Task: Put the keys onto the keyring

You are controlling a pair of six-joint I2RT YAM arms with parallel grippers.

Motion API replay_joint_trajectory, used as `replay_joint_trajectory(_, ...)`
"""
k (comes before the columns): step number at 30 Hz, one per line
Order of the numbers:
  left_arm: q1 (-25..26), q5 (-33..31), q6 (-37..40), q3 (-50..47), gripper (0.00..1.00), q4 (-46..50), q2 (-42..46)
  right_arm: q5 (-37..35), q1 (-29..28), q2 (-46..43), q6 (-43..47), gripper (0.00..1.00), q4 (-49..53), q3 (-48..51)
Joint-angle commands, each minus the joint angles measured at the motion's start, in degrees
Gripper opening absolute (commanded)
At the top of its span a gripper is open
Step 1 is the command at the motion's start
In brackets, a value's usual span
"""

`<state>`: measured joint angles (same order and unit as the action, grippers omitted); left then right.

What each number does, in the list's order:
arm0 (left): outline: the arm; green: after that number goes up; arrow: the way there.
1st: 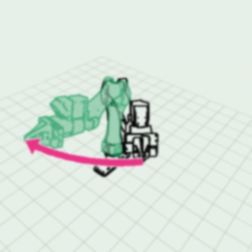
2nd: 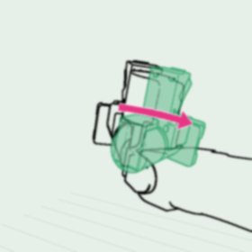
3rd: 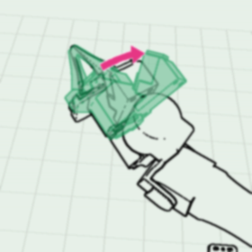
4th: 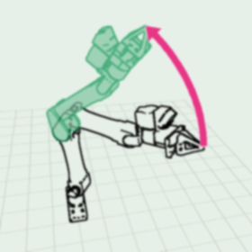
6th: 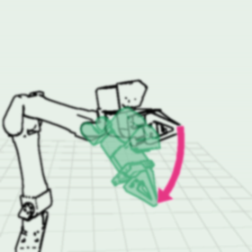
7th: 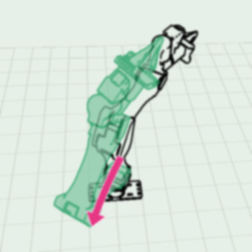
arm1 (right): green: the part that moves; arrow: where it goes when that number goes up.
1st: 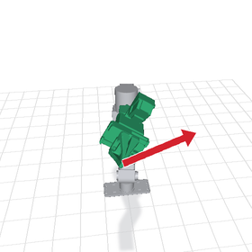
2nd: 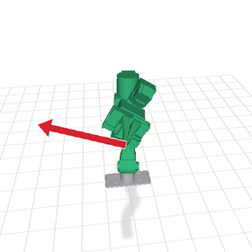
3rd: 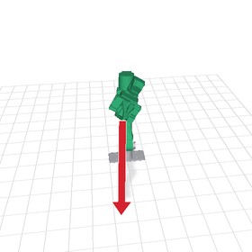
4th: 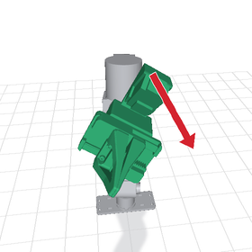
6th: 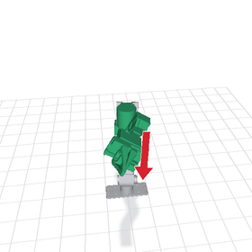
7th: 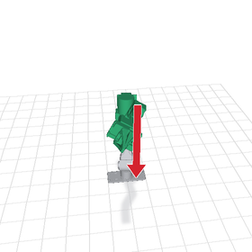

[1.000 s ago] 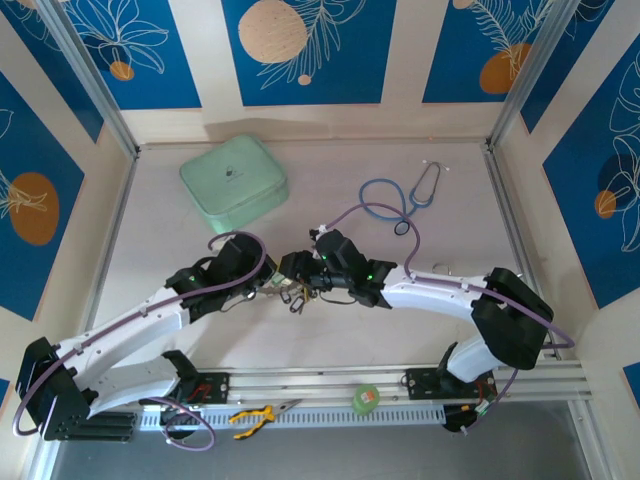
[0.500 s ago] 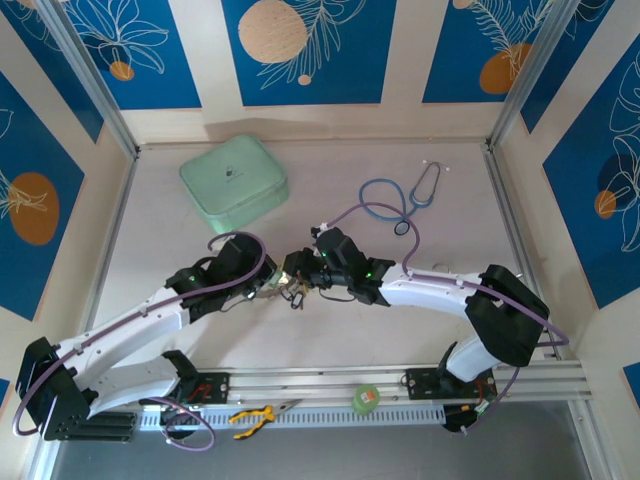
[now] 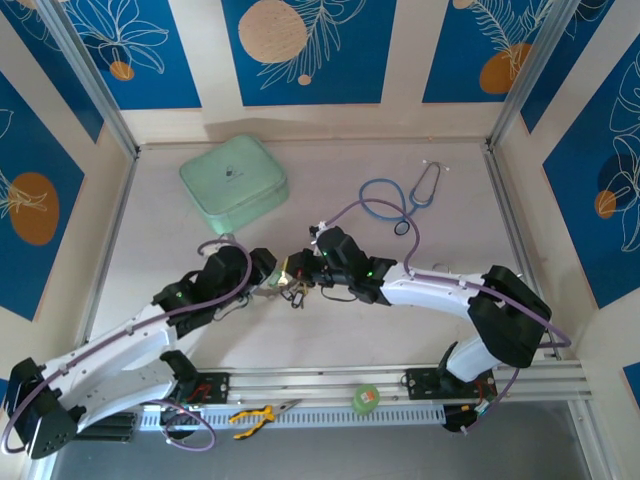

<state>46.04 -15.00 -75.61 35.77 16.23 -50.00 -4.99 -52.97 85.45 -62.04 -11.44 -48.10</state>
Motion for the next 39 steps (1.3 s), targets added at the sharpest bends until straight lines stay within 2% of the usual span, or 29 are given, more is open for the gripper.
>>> replay_joint_trajectory(1, 0.3, -5.53, 4.58, -1.19, 0.59, 0.42, 3.59, -0.1, 0.72, -3.38, 10.18, 0.0, 5.87, -2.67)
replay_joint_trajectory(5, 0.32, -11.86, 18.42, 0.28, 0.67, 2.45, 8.26, 2.68, 2.18, -6.2, 20.23, 0.0, 9.35, -3.58)
replay_joint_trajectory(8, 0.25, -14.38, 34.15, 0.7, 0.73, -0.52, 10.15, 8.38, 4.48, -7.53, 29.18, 0.0, 12.32, -5.29)
replay_joint_trajectory(10, 0.13, -13.65, 46.66, 0.81, 0.76, -3.44, 10.06, 14.61, 6.85, -7.73, 34.09, 0.0, 14.49, -6.58)
replay_joint_trajectory(13, -0.44, -10.96, 60.99, 1.49, 0.75, -5.01, 8.45, 21.7, 9.58, -8.02, 41.15, 0.0, 17.25, -7.63)
replay_joint_trajectory(17, -2.32, -2.04, 73.85, -0.17, 0.62, -8.87, 5.96, 27.4, 11.71, -7.93, 51.51, 0.0, 22.0, -8.37)
replay_joint_trajectory(26, -4.53, 17.04, 89.47, -2.13, 0.35, -13.24, 3.17, 36.38, 15.43, -11.6, 67.66, 0.0, 25.09, -5.66)
replay_joint_trajectory(29, -4.56, 25.21, 92.6, -3.81, 0.31, -16.22, 2.82, 38.47, 15.27, -12.64, 71.99, 0.0, 24.71, -4.44)
replay_joint_trajectory(34, -4.55, 36.98, 92.15, -6.52, 0.28, -22.99, 0.0, 37.91, 14.33, -14.21, 79.33, 0.0, 25.28, -2.84)
replay_joint_trajectory(37, -4.51, 42.38, 92.37, -7.93, 0.28, -25.76, -1.48, 36.75, 13.7, -14.76, 81.73, 0.0, 25.94, -2.67)
replay_joint_trajectory(39, -4.54, 43.55, 92.87, -8.44, 0.27, -26.74, -2.53, 36.85, 13.06, -15.03, 83.08, 0.0, 26.09, -2.36)
